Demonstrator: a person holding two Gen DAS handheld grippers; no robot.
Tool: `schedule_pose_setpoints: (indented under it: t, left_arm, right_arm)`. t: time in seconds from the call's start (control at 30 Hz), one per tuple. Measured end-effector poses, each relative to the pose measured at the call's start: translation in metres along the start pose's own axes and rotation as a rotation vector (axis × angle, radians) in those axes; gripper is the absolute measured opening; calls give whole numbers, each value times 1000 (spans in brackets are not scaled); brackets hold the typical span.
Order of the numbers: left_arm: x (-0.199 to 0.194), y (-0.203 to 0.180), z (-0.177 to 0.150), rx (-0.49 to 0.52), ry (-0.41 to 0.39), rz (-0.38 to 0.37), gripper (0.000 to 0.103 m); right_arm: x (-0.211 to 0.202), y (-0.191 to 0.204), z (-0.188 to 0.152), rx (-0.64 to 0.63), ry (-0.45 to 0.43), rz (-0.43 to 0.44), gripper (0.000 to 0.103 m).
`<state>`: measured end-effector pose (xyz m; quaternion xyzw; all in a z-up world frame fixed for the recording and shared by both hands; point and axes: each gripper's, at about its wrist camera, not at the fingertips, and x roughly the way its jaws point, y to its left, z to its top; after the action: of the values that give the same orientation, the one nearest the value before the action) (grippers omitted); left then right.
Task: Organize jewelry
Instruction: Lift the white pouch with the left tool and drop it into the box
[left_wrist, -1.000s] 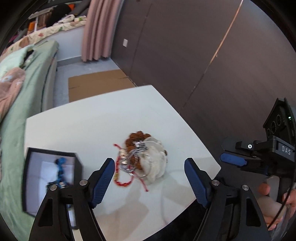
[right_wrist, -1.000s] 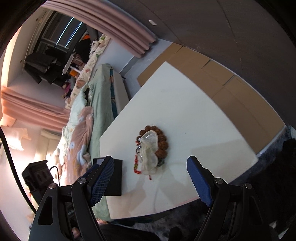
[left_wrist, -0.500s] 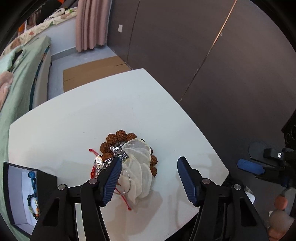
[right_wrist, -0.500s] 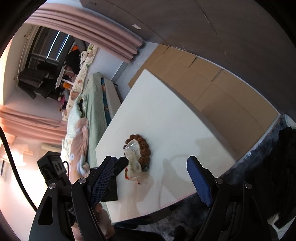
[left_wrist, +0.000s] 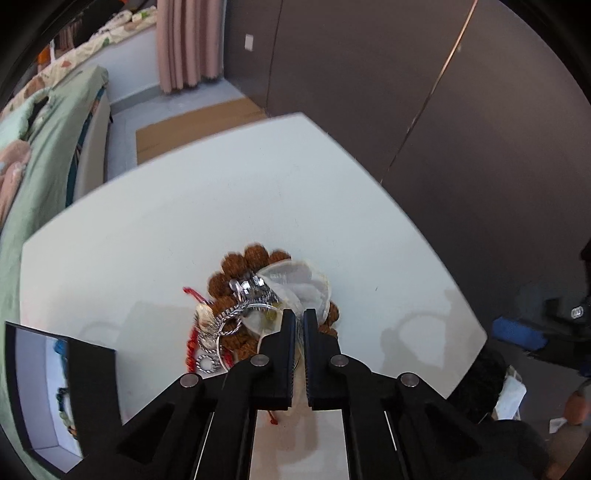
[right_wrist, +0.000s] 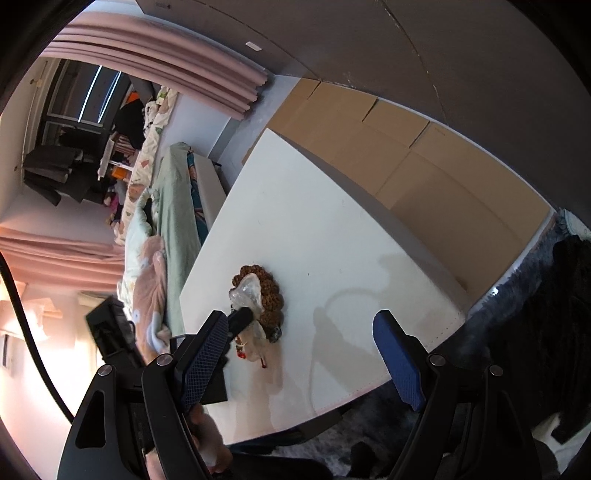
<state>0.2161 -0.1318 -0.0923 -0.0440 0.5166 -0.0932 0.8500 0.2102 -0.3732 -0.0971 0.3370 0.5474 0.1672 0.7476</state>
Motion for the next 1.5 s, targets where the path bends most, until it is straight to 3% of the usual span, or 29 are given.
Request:
schedule_pose_setpoints:
  t: [0.2, 0.6, 0.77, 1.0, 1.23, 1.37, 1.5]
  left_arm:
    - [-34, 1, 7, 26, -71, -23, 1]
    - [-98, 26, 13, -23, -209, -116, 1]
    - [-119, 42, 11, -43, -249, -111, 1]
    - [-126, 73, -2, -90, -257, -90, 1]
    - [-135, 98, -19, -136, -263, -85, 1]
    - [-141, 110, -28, -156, -268, -81, 1]
    - [-144, 121, -36, -176, -270, -75, 1]
  right_arm:
    - [11, 9, -5, -28, 20, 0, 81]
    - [40, 34, -20, -131, 105, 38, 80]
    - [62, 44, -33, -155, 186, 81, 68]
    - [88, 55, -45, -173, 234, 67, 57]
    - [107, 67, -52, -186, 226, 38, 43]
    - [120, 72, -54, -178, 213, 13, 41]
    - [126, 74, -52, -168, 182, -6, 26]
